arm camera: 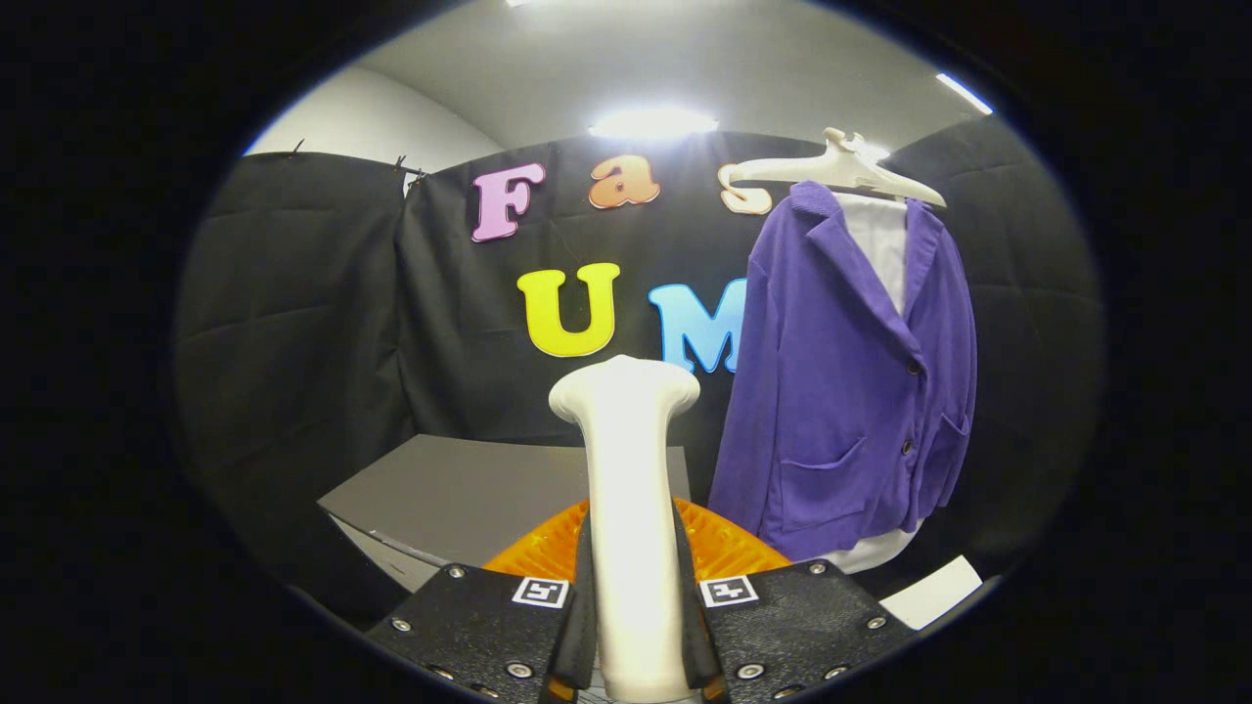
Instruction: Iron the clothes twice with a garment steamer, once on the left side and once on the right side.
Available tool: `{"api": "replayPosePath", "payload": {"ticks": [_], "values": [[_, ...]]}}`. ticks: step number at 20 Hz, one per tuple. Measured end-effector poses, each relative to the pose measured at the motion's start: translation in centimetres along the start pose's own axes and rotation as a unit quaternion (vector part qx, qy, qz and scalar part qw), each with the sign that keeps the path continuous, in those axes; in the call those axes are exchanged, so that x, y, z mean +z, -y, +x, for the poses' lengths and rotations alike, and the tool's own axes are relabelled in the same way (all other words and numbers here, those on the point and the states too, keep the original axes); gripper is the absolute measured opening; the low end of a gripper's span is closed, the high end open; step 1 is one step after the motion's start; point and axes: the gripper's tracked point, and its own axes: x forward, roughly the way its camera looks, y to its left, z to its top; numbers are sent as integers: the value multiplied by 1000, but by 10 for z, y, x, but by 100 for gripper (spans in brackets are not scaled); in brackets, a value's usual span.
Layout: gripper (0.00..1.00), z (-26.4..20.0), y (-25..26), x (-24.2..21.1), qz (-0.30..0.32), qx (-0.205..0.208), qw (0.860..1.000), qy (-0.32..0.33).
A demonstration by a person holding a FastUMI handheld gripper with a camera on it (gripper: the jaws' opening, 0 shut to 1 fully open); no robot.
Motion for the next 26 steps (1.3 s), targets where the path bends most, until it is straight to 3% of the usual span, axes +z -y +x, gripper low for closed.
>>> {"api": "replayPosePath", "payload": {"ticks": [13, 26], "values": [[34, -93, 67, 0, -24, -7, 999, 32], [28, -69, 113, 53, 10, -92, 994, 61]]}}
